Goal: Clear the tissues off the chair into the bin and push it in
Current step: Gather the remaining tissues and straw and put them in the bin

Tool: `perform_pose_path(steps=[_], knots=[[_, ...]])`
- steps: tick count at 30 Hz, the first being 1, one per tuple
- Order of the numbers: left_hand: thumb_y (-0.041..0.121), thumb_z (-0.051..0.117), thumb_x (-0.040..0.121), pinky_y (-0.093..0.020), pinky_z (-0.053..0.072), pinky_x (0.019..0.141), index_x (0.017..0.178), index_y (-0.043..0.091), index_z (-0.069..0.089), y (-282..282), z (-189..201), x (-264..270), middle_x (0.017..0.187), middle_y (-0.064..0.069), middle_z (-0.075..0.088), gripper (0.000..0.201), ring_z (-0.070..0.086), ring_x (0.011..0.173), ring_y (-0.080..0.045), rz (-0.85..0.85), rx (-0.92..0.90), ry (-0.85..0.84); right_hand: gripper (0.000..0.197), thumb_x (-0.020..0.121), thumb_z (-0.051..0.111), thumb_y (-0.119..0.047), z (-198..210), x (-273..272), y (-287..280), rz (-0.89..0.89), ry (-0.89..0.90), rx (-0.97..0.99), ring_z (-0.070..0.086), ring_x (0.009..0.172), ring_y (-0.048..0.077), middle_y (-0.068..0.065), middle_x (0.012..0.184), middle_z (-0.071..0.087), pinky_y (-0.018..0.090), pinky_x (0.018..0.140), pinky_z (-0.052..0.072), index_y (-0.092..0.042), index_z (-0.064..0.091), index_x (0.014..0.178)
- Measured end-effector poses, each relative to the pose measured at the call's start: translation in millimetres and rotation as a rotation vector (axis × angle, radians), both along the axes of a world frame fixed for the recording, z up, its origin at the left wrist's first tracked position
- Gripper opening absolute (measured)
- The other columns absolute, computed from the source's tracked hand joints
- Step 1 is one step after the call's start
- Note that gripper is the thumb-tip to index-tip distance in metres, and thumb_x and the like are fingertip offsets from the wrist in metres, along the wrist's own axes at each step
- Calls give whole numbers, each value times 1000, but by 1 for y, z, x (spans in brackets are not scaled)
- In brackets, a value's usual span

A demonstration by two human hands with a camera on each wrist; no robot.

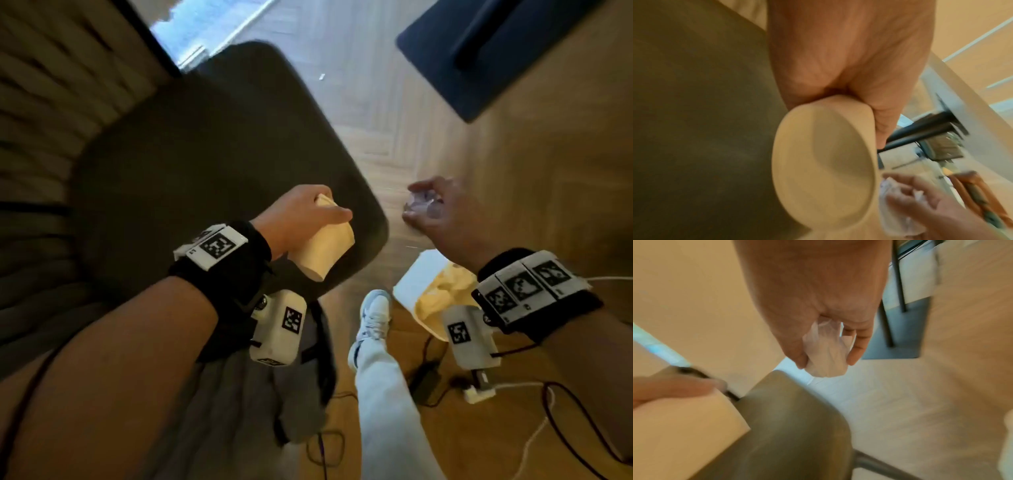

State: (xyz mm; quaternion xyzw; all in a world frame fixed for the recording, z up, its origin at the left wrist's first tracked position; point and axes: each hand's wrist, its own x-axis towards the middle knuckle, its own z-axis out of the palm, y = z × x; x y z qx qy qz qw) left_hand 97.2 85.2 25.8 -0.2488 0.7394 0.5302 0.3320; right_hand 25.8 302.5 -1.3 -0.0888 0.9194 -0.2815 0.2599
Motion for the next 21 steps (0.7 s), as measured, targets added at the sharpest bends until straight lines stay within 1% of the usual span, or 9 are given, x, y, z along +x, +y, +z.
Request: perform_pose_path(steps=[3, 7, 9, 11, 12, 15, 18, 19, 21], knots=[[35, 63, 87, -31, 50, 65, 89, 15, 56, 79, -3, -53, 86, -3, 59, 20, 59, 76, -17, -57, 29, 47, 36, 78, 72, -16, -17, -12, 96, -195, -82, 81, 52, 94, 17, 3, 108, 44, 19, 81, 35, -16, 62, 113], [32, 65, 86, -31, 46, 66, 80, 15, 54, 185, -36, -100, 76, -5, 57, 21, 57, 73, -23, -195, -1, 74, 35, 80, 70, -14, -63, -7, 199, -374, -184, 162, 52, 92, 19, 10, 114, 46, 20, 79, 36, -13, 61, 114], [32, 62, 88, -32, 45, 67, 89, 12, 55, 232, -64, -109, 80, -8, 57, 21, 59, 77, -26, -292, -37, 43, 37, 79, 71, -16, -95, 0, 234, -446, -224, 182, 55, 91, 21, 13, 118, 48, 23, 79, 39, -12, 61, 114], [32, 56, 91, -36, 47, 80, 110, 6, 55, 271, -102, -110, 99, -14, 59, 33, 60, 97, -32, -374, -58, -18, 38, 80, 69, -18, -129, 10, 254, -500, -289, 192, 51, 85, 16, 12, 120, 47, 21, 78, 37, -12, 59, 116], [31, 53, 93, -36, 45, 83, 116, 3, 53, 288, -120, -109, 105, -15, 58, 36, 58, 101, -31, -413, -68, -52, 37, 80, 68, -18, -147, 14, 259, -530, -322, 189, 50, 84, 15, 10, 119, 45, 21, 77, 36, -12, 59, 116], [33, 49, 95, -31, 39, 74, 110, 3, 52, 323, -177, -99, 97, -11, 55, 33, 53, 88, -25, -486, -169, -101, 39, 78, 65, -13, -195, 24, 262, -674, -397, 109, 50, 87, 20, 13, 121, 44, 26, 76, 38, -10, 58, 116], [34, 47, 94, -36, 41, 72, 111, -1, 49, 344, -229, -81, 108, -25, 62, 38, 60, 98, -37, -454, -188, -143, 41, 77, 64, -16, -229, 31, 258, -764, -415, 1, 56, 97, 29, 15, 121, 45, 37, 86, 47, -7, 57, 116], [32, 48, 94, -39, 43, 73, 113, -1, 48, 350, -242, -73, 113, -29, 60, 38, 59, 101, -41, -428, -164, -172, 41, 77, 64, -19, -235, 33, 258, -764, -411, -15, 57, 99, 29, 14, 121, 48, 39, 90, 48, -8, 57, 116], [28, 46, 96, -44, 44, 89, 129, 6, 40, 356, -255, -60, 128, -30, 51, 40, 53, 113, -42, -382, -73, -268, 42, 80, 63, -21, -244, 36, 262, -734, -386, -14, 53, 111, 29, 15, 127, 48, 35, 97, 43, -9, 56, 119]])
